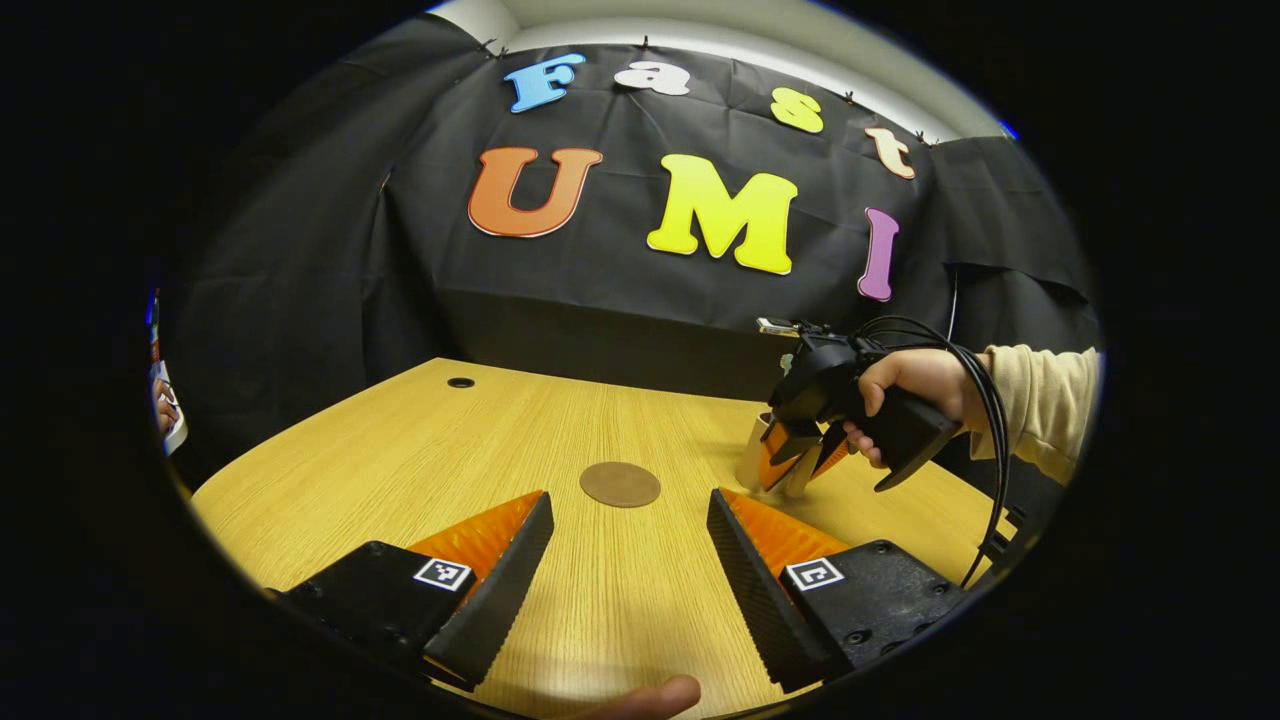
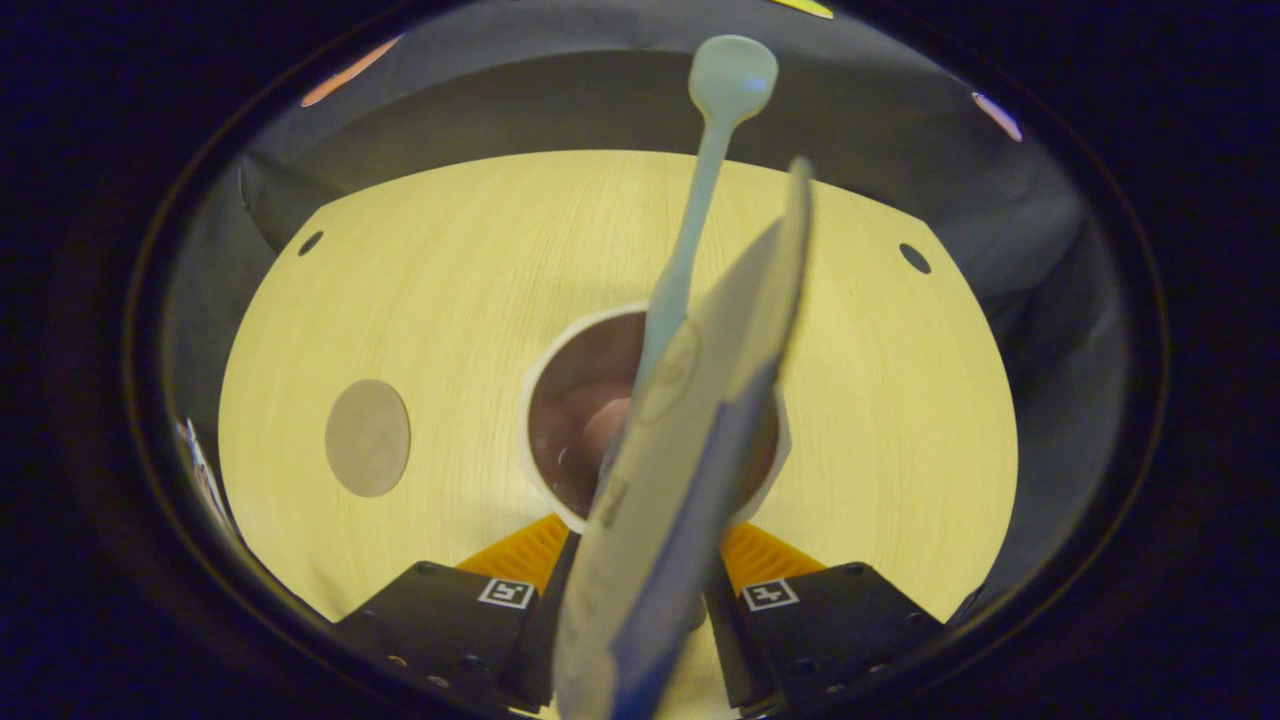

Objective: Put the toothbrush and toothpaste on the desktop into the cup, then pick up the cup and place it on the coaster on the desktop.

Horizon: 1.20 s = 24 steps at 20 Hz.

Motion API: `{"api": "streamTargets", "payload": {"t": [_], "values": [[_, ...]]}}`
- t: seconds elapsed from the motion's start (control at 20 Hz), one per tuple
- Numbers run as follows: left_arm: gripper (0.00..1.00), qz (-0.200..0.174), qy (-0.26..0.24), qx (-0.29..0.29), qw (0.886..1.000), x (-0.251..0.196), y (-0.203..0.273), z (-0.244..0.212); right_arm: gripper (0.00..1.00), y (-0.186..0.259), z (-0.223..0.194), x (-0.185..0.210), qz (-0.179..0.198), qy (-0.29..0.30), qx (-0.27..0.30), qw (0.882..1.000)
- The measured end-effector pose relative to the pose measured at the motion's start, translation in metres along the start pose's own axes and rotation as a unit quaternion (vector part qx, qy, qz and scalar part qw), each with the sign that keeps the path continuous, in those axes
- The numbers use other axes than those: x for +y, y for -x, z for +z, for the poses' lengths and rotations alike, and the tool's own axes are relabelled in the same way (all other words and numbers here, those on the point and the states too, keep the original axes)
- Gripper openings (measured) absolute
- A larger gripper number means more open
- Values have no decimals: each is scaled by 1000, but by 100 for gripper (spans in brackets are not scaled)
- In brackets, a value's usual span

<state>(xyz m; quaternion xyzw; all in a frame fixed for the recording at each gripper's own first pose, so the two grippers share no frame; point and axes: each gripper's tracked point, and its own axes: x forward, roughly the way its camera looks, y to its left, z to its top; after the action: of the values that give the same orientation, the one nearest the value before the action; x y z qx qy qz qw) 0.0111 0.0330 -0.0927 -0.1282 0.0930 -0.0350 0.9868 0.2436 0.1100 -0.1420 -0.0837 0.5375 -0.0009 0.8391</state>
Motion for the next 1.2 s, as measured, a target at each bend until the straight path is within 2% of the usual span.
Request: {"api": "streamTargets", "payload": {"t": [0.15, 0.35, 0.85, 1.05, 1.2], "values": [[98, -1, 4, -1, 1000, -1, 2, 0, 58, 4, 2, 2, 0, 14, -8, 1000], [98, 3, 5, 0, 1000, 6, 4, -1, 51, -2, -1, 6, 7, 31, -12, 999], [98, 4, 9, -2, 1000, 6, 10, 3, 33, -2, -9, 2, 30, 8, -34, 999], [98, -3, 11, -5, 1000, 3, 16, 3, 26, 6, -4, 3, 28, 12, -45, 999], [98, -5, 12, -4, 1000, 3, 20, 2, 26, 23, 3, 4, 25, 21, -62, 998]]}}
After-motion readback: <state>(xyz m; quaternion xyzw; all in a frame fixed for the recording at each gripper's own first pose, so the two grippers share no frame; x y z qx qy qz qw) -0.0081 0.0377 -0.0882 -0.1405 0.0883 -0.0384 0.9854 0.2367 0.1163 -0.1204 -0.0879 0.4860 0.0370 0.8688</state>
